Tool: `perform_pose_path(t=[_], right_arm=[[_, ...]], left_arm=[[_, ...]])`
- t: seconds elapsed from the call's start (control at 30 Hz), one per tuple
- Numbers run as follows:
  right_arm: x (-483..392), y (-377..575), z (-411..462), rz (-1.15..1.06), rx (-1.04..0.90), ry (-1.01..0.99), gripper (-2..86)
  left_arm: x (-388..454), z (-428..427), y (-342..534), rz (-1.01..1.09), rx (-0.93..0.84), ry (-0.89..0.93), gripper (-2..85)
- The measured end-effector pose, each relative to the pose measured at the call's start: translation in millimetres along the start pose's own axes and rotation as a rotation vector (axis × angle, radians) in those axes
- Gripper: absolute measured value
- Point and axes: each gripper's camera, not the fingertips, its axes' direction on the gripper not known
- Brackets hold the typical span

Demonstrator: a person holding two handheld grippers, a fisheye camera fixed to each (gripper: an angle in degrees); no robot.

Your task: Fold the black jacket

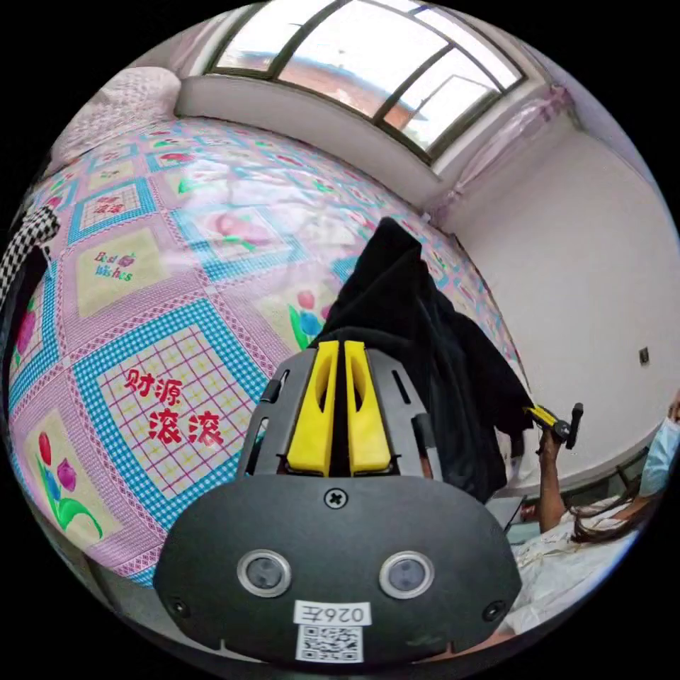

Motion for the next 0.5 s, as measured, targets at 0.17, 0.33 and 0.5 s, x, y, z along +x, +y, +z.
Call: perform_pose_path(t=[0.17, 0.33, 0.5], right_arm=[[134.1, 55.7, -22.2, 0.508, -0.019, 0.049, 2.6], [50.9, 120.5, -64.3, 0.499, 0.236, -0.176, 0.5], [-60.5, 161.0, -87.2, 0.441, 0.324, -0.264, -0.5]], left_arm=[[-106.3, -104.4, 13.0, -0.341, 0.347, -0.017, 0.3], [-87.4, -101.5, 49.0, -0.165, 0.225, -0.030, 5.0], [-57.0, -65.2, 89.6, -0.075, 0.033, 0.044, 13.8]])
